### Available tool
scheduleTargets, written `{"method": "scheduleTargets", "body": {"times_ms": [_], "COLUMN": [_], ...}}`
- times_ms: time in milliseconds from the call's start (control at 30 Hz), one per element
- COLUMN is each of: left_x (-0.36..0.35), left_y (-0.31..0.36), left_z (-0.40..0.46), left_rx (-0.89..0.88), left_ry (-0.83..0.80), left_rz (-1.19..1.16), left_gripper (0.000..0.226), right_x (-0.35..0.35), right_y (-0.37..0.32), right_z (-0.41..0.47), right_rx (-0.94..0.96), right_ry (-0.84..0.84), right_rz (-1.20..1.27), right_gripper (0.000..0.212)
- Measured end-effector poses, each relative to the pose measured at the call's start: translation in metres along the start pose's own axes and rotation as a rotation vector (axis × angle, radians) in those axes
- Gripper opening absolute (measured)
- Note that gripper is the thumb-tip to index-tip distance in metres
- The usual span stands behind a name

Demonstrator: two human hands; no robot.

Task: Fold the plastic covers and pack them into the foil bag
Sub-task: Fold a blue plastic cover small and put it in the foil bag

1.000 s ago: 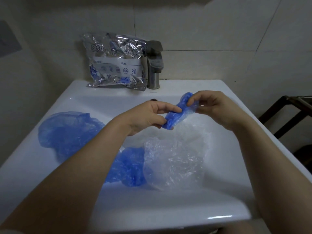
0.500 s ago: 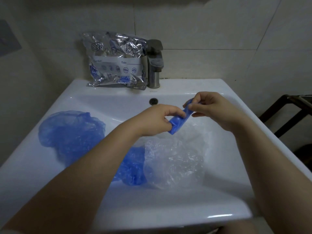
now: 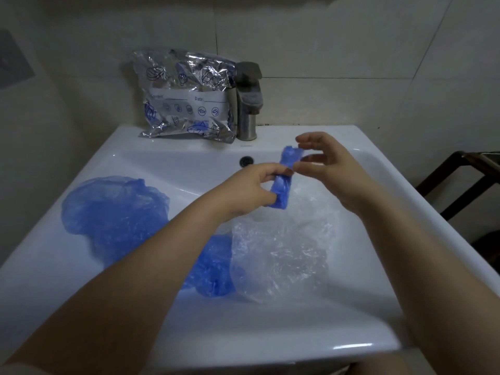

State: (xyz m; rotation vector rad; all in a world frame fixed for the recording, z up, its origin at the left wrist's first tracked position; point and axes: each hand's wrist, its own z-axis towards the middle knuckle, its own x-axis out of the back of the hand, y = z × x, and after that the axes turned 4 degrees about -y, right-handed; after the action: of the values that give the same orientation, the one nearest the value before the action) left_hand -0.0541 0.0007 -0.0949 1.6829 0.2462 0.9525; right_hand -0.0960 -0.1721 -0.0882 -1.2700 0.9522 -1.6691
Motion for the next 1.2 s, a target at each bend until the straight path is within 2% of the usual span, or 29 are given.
{"method": "scheduleTargets", "body": {"times_ms": [67,167,267,367,533,700,900,933,1033,1067,1200], "left_x": [0.004,0.007,0.008,0.005,0.002,-0.002,-0.003,-0.003,-0.004,-0.004,-0.006], "left_y": [0.0,0.001,0.002,0.006,0.013,0.008,0.009,0.008,0.007,0.007,0.012], "left_z": [0.002,0.003,0.003,0.002,0.001,0.005,0.006,0.007,0.009,0.008,0.005], "left_rx": [0.029,0.047,0.065,0.078,0.116,0.194,0.186,0.198,0.237,0.242,0.238], "left_ry": [0.103,0.189,0.183,0.168,0.173,0.343,0.462,0.467,0.404,0.37,0.27], "left_rz": [-0.171,-0.384,-0.475,-0.571,-0.664,-0.749,-0.668,-0.659,-0.649,-0.644,-0.618], "left_gripper": [0.053,0.053,0.051,0.046,0.025,0.009,0.003,0.008,0.044,0.049,0.027], "right_x": [-0.002,-0.01,-0.016,-0.015,-0.017,-0.022,-0.025,-0.024,-0.024,-0.024,-0.024], "right_y": [-0.004,-0.009,-0.007,-0.004,-0.005,-0.006,-0.009,-0.009,-0.008,-0.008,-0.007], "right_z": [-0.002,-0.004,-0.002,0.0,0.0,-0.002,-0.007,-0.006,-0.005,-0.004,-0.002], "right_rx": [0.13,0.243,0.27,0.3,0.29,0.184,0.062,0.046,0.02,0.017,0.027], "right_ry": [0.002,-0.154,-0.269,-0.223,-0.109,-0.128,-0.132,-0.123,-0.096,-0.085,0.003], "right_rz": [-0.244,-0.386,-0.496,-0.578,-0.527,-0.346,-0.212,-0.215,-0.252,-0.262,-0.225], "right_gripper": [0.035,0.032,0.032,0.027,0.009,0.001,0.01,0.012,0.014,0.014,0.014]}}
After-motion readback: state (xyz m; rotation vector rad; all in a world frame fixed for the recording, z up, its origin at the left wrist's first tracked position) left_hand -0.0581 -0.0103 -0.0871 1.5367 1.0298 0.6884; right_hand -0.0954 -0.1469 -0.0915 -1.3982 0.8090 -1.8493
